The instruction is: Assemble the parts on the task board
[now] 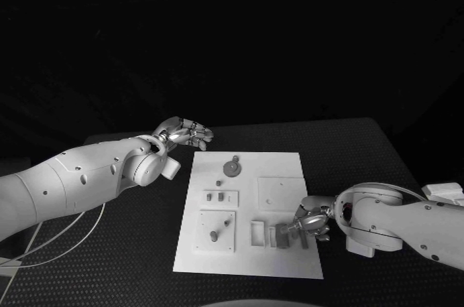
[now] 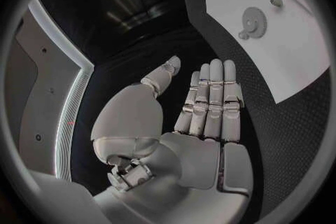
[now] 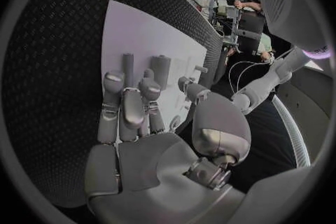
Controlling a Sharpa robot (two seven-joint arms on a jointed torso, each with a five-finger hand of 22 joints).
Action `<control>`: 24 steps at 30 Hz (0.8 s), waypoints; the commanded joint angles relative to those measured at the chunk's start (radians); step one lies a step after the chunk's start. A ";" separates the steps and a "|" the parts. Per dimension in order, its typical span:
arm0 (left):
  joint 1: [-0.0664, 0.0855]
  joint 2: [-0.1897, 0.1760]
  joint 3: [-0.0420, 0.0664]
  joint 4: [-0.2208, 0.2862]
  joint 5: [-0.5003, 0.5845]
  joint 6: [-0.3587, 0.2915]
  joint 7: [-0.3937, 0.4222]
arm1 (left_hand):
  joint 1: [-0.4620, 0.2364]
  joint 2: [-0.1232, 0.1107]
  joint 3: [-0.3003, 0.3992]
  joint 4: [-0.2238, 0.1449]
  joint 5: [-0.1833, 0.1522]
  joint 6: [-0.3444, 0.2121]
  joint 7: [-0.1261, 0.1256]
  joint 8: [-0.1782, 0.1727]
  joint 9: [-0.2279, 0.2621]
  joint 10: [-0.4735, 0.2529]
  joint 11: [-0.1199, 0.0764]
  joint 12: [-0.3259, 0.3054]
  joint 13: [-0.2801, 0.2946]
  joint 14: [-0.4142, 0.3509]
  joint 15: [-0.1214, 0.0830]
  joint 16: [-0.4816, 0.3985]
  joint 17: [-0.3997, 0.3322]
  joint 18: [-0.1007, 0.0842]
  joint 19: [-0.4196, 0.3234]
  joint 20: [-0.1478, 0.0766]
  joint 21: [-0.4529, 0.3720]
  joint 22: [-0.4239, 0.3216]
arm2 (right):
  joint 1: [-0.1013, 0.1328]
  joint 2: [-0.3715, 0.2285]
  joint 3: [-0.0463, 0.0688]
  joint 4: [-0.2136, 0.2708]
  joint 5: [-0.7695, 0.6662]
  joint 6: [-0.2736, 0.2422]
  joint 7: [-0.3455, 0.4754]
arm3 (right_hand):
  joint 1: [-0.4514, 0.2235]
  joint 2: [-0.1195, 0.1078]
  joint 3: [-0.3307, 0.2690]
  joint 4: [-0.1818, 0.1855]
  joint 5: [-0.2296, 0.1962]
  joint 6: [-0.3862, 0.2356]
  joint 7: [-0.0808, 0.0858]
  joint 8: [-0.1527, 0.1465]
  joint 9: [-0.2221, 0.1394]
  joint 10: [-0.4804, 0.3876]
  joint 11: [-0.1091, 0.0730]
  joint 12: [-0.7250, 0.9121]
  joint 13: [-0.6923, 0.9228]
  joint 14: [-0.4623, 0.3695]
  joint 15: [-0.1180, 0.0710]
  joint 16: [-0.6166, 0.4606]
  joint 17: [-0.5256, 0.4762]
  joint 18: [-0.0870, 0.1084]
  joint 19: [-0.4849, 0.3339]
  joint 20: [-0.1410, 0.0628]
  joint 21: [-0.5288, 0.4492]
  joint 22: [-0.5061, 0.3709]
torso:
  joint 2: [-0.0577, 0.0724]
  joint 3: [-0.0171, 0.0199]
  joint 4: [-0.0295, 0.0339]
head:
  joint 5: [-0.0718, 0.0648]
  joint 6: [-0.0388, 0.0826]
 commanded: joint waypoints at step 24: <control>0.000 -0.003 0.000 0.006 0.006 0.013 0.011 | -0.010 0.002 -0.005 0.002 0.000 -0.006 0.001 0.003 -0.002 0.005 0.000 -0.006 -0.002 0.008 0.001 -0.007 0.004 0.011 0.005 0.000 -0.007 0.001 | -0.034 0.082 -0.003 -0.041 -0.033 -0.008 -0.028 | -0.002 -0.013 0.011 0.003 -0.003 0.007 0.020 -0.010 -0.002 -0.001 0.008 0.004 0.001 -0.007 0.006 -0.001 -0.012 0.023 -0.006 -0.004 0.007 0.021 | 0.000 -0.0015 -0.0017 | 0.007 -0.004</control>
